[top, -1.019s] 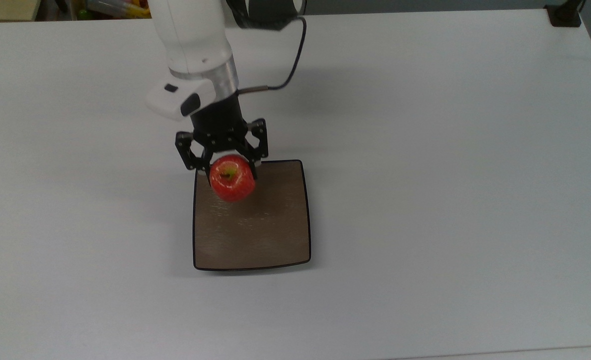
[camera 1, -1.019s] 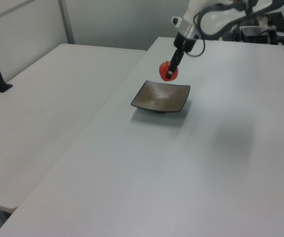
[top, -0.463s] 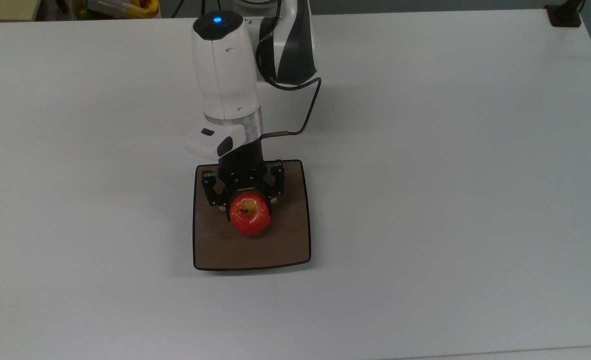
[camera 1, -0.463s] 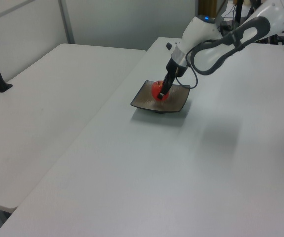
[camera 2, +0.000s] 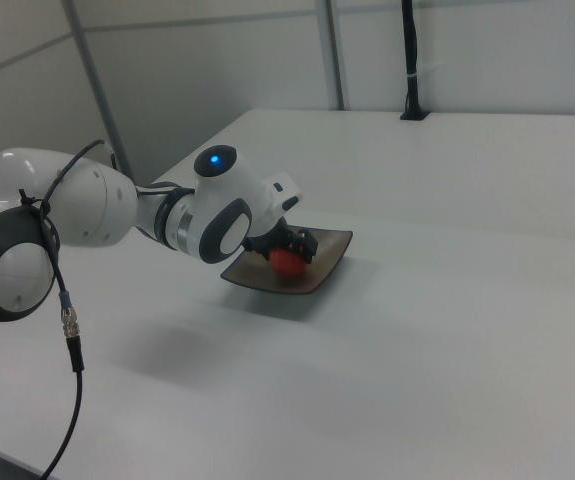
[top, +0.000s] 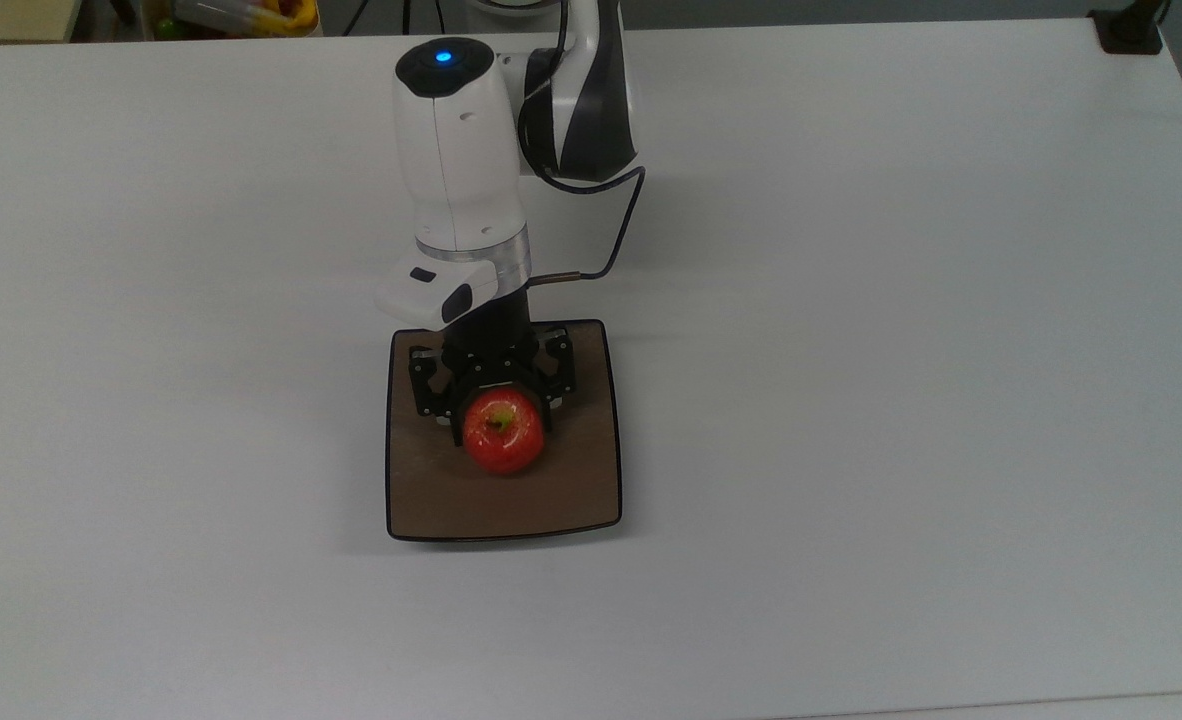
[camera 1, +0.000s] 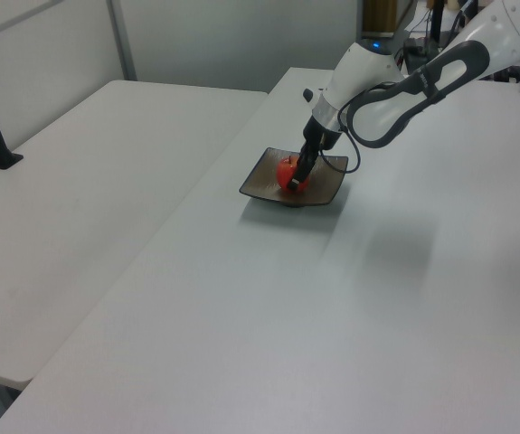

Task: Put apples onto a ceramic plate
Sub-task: 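Open the gripper to release the apple on the plate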

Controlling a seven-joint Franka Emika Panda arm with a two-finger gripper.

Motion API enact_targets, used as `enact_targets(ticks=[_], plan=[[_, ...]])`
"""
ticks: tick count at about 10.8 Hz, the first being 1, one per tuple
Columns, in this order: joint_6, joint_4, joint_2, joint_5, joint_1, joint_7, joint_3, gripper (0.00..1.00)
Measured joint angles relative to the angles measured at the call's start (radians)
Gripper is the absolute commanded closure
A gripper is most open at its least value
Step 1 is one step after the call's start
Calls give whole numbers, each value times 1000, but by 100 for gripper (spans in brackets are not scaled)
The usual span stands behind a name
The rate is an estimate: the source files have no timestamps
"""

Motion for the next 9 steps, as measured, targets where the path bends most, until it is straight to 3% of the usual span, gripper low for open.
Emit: enact_targets(ticks=[5, 9], plan=[[1, 14, -15, 0, 3, 0, 0, 0], [-67, 27, -153, 0, 9, 68, 0, 0]])
